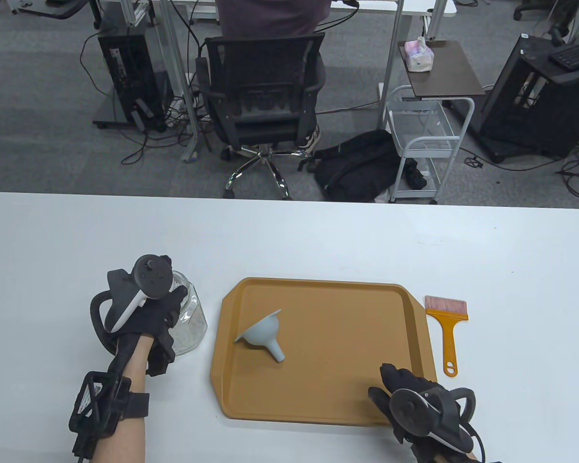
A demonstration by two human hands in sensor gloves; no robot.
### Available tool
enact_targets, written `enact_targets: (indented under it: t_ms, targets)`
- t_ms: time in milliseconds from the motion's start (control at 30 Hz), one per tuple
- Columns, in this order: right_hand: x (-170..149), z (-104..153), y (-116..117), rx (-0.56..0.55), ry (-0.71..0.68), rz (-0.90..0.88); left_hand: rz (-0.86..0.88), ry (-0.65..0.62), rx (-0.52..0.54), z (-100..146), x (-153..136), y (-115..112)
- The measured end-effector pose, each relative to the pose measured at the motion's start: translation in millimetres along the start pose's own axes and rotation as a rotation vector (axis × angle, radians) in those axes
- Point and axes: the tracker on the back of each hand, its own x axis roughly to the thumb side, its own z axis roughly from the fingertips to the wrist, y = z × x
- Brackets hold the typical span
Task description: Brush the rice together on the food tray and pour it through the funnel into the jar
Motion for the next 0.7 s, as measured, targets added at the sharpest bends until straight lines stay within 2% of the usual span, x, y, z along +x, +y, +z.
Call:
enact_targets:
  t_ms: [467,600,700]
  targets:
    - [-3.1,-1.7,-0.2,0.02,0.011,-0.006,0.035,0.015,-0.027,1.8,-2.8,-8.2]
    - [2.5,-1.6,-1.9,0.017,-0.02,-0.031,0.14,0.017,-0.041,8.4,-6.5,-13.2]
    - [10.0,-5.0,-4.6,0.016,-0.034,-0.044,0.182,-0.02,0.012,19.4,-1.5,-10.6]
